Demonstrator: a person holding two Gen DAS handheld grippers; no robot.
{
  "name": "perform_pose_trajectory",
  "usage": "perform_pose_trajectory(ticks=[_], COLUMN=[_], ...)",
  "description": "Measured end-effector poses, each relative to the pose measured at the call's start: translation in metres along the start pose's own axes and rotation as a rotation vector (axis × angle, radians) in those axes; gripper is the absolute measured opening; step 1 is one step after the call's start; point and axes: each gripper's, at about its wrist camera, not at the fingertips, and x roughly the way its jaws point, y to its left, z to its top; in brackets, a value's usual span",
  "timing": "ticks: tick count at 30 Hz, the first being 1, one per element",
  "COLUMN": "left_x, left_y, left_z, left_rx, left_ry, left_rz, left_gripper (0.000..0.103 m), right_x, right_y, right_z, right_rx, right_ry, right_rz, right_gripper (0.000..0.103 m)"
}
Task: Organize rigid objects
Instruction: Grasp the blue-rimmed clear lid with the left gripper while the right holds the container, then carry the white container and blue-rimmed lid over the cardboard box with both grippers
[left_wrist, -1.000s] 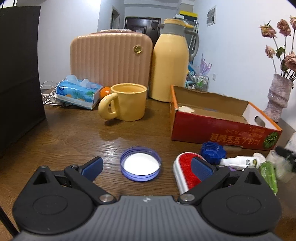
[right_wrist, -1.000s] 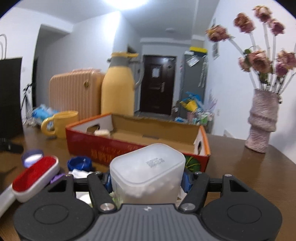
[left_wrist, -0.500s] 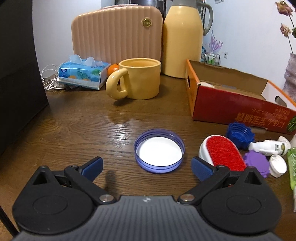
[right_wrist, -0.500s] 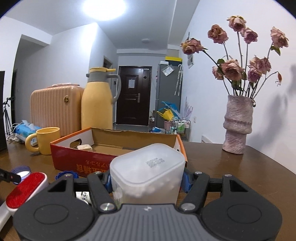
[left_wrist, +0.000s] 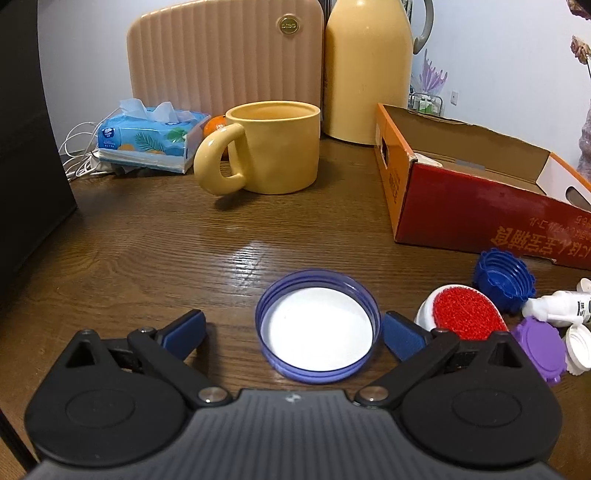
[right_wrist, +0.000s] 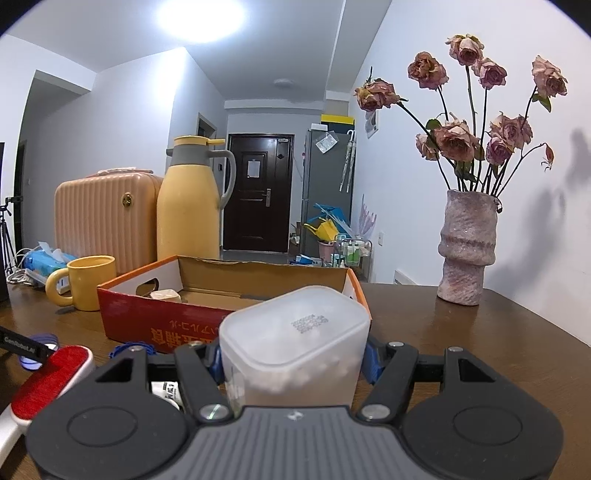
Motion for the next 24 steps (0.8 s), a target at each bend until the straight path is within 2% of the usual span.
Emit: perform_pose_trajectory(ticks=[3, 5, 9, 14, 24], left_x=[0.000, 0.000, -0.007, -0.015, -0.034], left_y=[0.000, -0.001, -0.005, -0.004, -0.001], left_z=[0.000, 0.000, -0.002, -0.004, -0.002], left_rx=[0.004, 0.014, 0.038, 0.022, 0.005], left_ry=[-0.001, -0.009, -0.031, -0.027, -0.107], left_rz=[-0.002, -0.012, -0.041, -0.049, -0.027], left_gripper=[0.101, 0.094, 0.067, 0.067, 0.067], right_x=[0.001, 0.001, 0.001, 0.000, -0.007], right_y=[0.001, 0.001, 0.002, 0.003, 0.006], right_z=[0.000, 0.000, -0.001, -0.002, -0.003], right_rx=[-0.003, -0.006, -0.013, -0.017, -0.019], right_ry=[0.001, 0.002, 0.003, 0.001, -0.014], right_rz=[-0.005, -0.007, -0.010, -0.013, -0.015], right_gripper=[0.065, 0.065, 0.065, 0.065, 0.065])
